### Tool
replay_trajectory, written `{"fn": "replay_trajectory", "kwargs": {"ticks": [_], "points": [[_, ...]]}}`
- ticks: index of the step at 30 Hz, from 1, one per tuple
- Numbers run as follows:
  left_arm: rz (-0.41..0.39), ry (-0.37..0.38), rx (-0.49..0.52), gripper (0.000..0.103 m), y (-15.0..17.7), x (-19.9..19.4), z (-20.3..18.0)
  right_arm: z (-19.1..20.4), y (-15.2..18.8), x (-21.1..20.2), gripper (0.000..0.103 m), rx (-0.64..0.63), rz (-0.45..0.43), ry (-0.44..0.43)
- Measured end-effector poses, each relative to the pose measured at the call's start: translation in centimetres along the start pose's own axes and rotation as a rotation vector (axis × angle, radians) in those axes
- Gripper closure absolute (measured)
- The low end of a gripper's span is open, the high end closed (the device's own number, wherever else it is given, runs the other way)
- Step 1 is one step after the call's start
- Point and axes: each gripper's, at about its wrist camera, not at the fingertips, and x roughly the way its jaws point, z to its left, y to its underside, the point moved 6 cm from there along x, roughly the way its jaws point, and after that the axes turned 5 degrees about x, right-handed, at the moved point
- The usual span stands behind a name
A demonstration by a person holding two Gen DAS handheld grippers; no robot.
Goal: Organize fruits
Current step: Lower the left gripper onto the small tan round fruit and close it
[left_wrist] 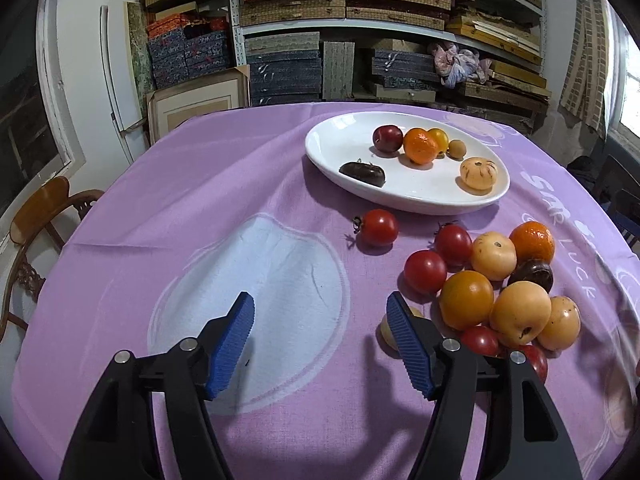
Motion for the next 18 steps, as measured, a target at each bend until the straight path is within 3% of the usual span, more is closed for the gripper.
{"fn": "replay_trajectory", "kwargs": {"ticks": [6,10,18], "points": [[-0.005,0.034,0.073,0.033,0.4,0.5,-1.8,-1.4,-0.1,0.5,0.004,0.073,0.024,-0.009],[0.026,0.049,0.100,0.032,0.6,1.3,-2.5,-0.6,0.2,0.7,0.004,0.032,0.026,0.002],[0.067,0.047,0.087,0.017,0.9,2.2,-2.1,0.9,0.7,1.0,0.004,-0.043,0.034,0.018]]}}
